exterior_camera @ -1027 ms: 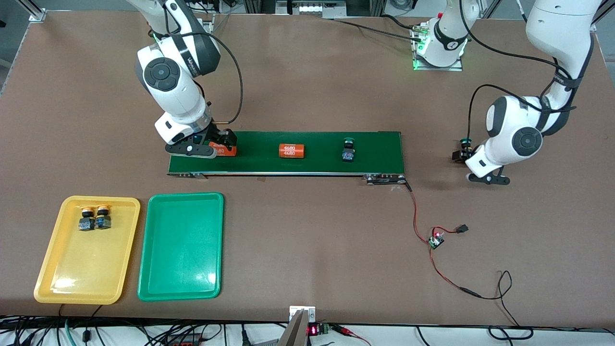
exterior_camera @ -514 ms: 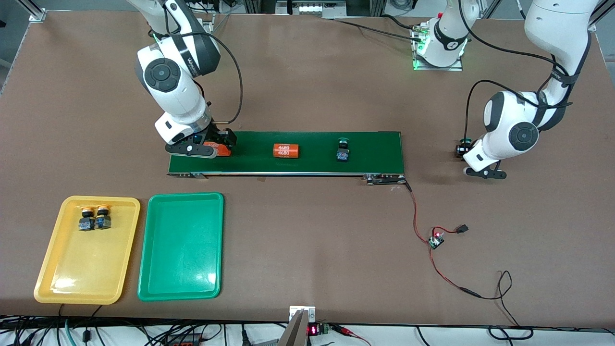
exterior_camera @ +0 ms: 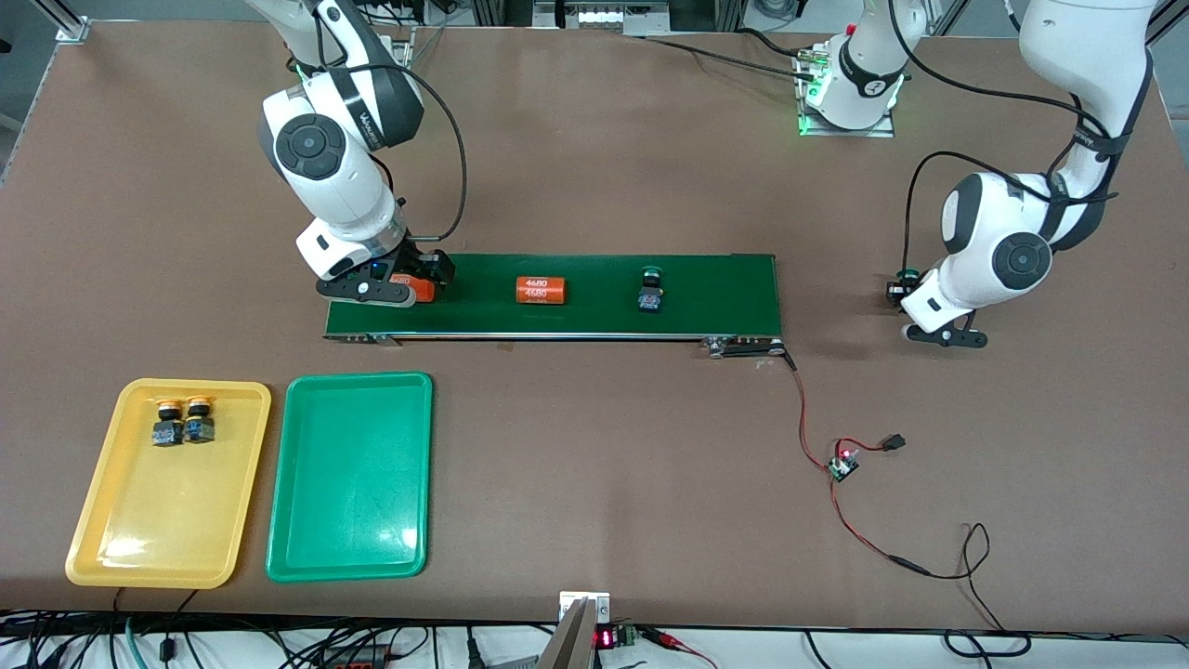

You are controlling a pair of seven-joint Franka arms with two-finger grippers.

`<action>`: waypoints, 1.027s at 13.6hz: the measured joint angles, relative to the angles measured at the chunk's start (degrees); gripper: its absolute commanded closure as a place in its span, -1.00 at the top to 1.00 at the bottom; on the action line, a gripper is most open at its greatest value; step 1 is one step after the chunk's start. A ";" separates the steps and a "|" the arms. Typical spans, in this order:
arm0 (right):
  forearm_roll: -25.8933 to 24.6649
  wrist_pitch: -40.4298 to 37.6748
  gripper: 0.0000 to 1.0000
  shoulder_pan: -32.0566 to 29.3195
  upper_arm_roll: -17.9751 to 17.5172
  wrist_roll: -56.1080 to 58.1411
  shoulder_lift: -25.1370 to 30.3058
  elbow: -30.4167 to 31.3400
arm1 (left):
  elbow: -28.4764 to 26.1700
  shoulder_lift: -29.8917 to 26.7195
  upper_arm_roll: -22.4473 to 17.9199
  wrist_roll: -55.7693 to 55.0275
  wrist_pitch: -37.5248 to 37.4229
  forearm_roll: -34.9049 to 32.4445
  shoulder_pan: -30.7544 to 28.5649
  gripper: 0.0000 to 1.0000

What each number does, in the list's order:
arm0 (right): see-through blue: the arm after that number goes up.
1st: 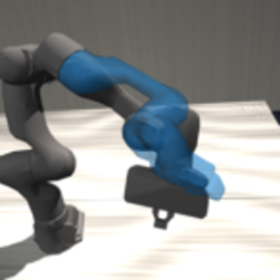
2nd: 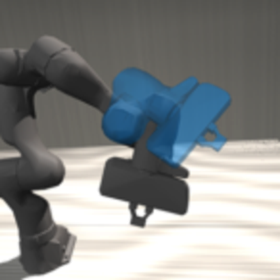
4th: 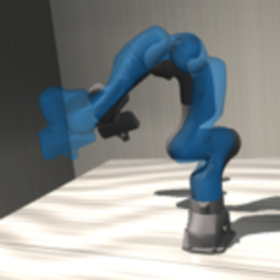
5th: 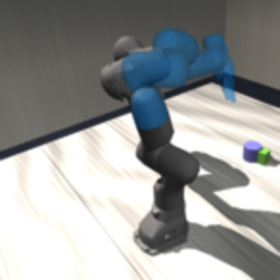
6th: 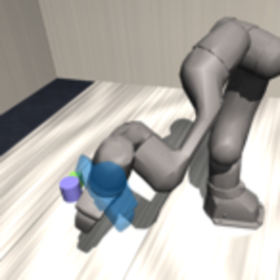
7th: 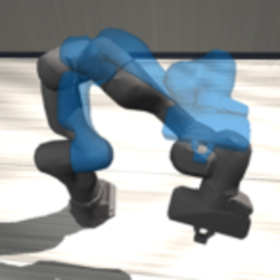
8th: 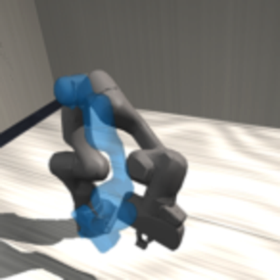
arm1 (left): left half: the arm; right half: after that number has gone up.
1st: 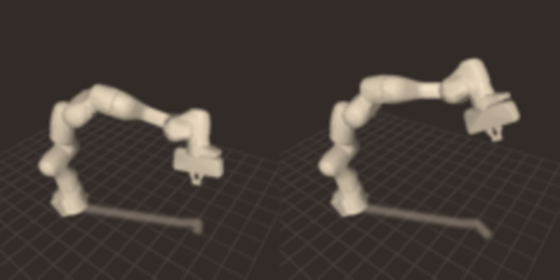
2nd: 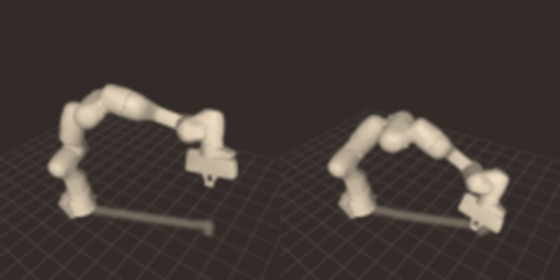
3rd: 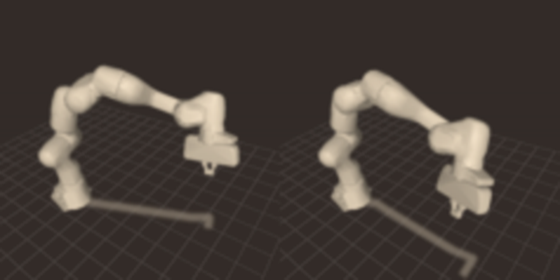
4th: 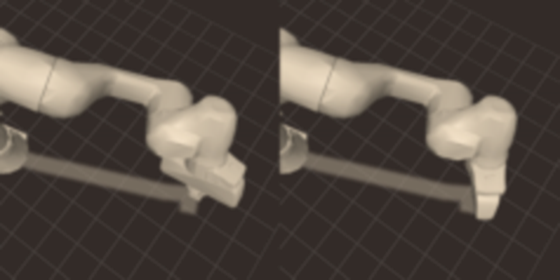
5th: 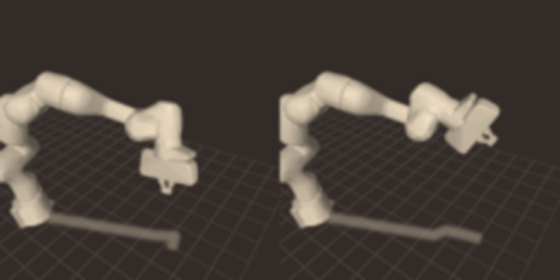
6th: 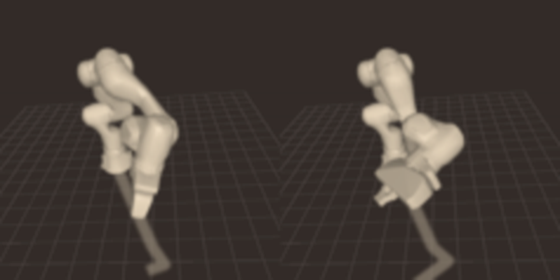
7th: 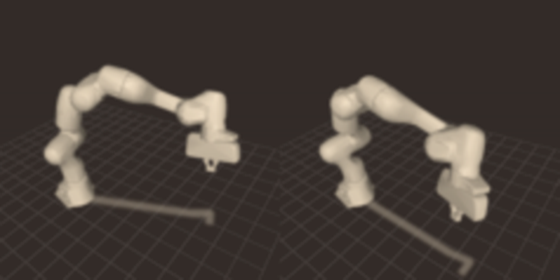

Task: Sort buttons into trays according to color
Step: 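Grasp another green-ringed button with the left gripper, then place the button on the belt while the right gripper reaches the belt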

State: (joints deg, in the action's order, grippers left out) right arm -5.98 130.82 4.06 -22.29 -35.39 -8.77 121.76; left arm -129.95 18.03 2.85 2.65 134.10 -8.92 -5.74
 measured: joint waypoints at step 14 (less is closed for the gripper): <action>0.04 -0.16 1.00 -0.03 0.06 -0.14 0.02 0.00 | 14.40 3.08 21.21 -23.00 -10.67 9.11 5.28 -0.68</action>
State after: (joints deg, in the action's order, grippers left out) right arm -5.94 130.66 4.03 -22.22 -35.53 -8.75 121.75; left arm -115.55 21.11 24.06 -20.35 123.42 0.19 -0.46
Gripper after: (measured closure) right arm 0.000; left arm 0.661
